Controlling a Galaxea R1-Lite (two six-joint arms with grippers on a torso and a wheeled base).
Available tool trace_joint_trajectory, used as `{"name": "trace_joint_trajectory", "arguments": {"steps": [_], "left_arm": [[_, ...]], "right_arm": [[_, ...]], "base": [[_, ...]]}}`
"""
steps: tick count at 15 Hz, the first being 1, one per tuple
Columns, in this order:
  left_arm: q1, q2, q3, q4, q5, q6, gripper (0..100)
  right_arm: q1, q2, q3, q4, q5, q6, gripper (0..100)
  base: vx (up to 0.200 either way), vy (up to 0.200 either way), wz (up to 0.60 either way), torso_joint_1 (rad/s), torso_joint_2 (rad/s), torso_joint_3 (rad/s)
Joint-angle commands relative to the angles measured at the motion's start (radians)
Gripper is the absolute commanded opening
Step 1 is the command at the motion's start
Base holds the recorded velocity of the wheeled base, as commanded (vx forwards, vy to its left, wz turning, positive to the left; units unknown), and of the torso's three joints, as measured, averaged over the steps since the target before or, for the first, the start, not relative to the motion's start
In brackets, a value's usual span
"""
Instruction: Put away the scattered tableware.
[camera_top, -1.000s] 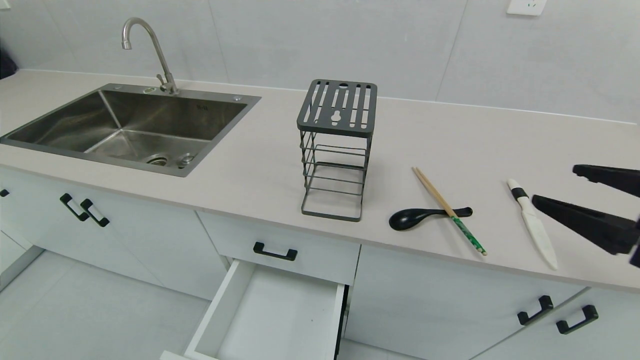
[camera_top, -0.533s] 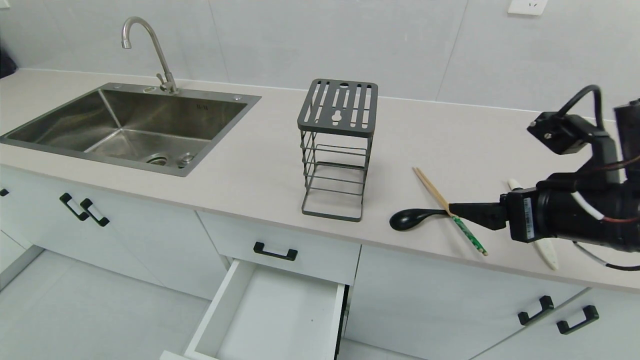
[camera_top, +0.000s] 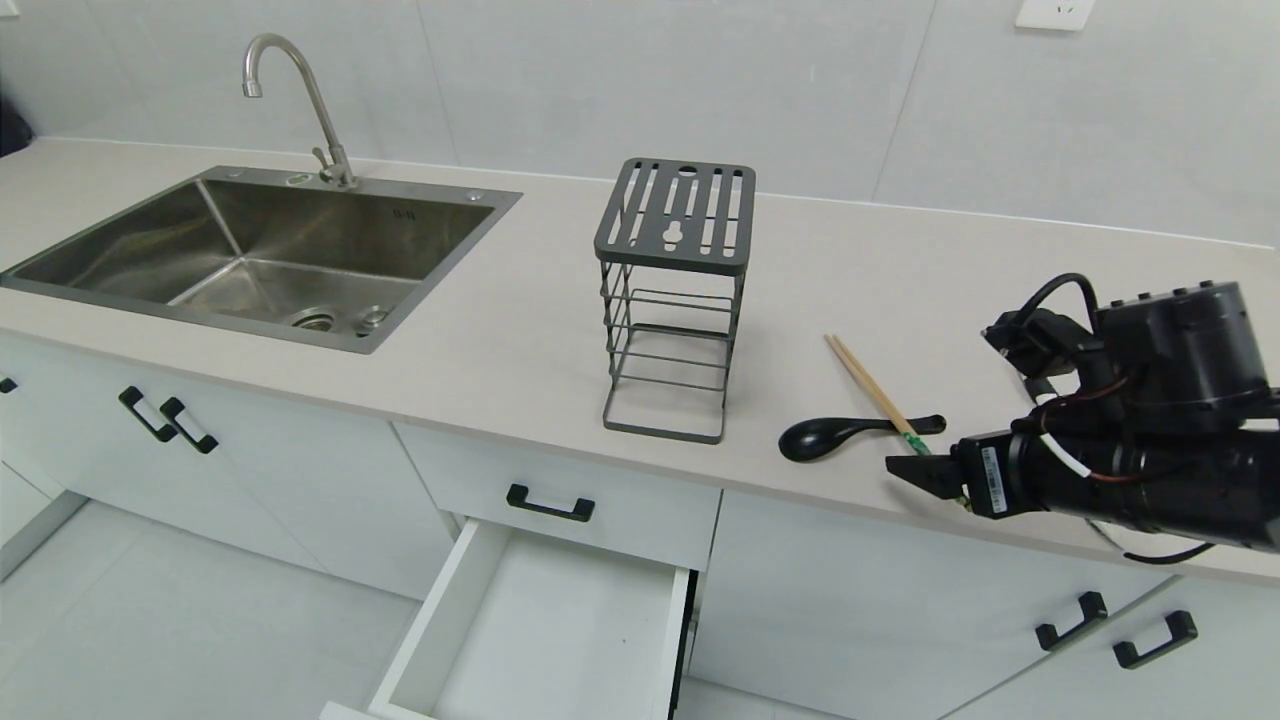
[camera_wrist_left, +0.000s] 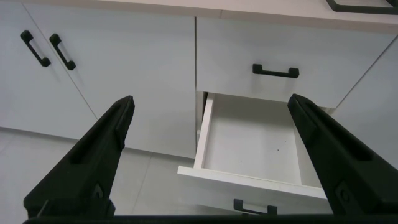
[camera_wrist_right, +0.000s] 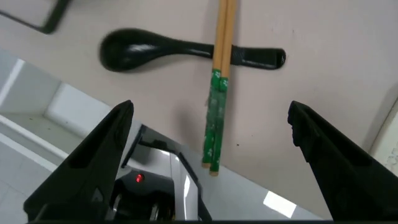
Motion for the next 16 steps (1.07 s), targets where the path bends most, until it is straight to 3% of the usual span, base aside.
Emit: {"name": "trace_joint_trajectory", "arguments": {"steps": [1,10,11,16], "left_arm": [[0.0,0.001,0.0,0.0,-0.001,0.0,100],[0.0,0.001,0.0,0.0,0.001,-0.001,100],[0.0,0.001,0.0,0.0,0.001,0.0,100],[0.0,0.001,0.0,0.0,0.001,0.0,100]], "right_arm": [[-0.006,0.056,0.001,-0.006,-0.001,-0.001,100],[0.01,0.108,-0.003,-0.073,-0.037,-0.031,100],[0.015,0.111,-0.003,-0.076,-0.037,-0.031,0],[0.02,0.122,-0.028,-0.076,-0.044,-0.031,0]], "base": [[0.0,0.0,0.0,0.0,0.0,0.0],[0.0,0.0,0.0,0.0,0.0,0.0],[0.0,0.0,0.0,0.0,0.0,0.0],[0.0,0.0,0.0,0.0,0.0,0.0]]}}
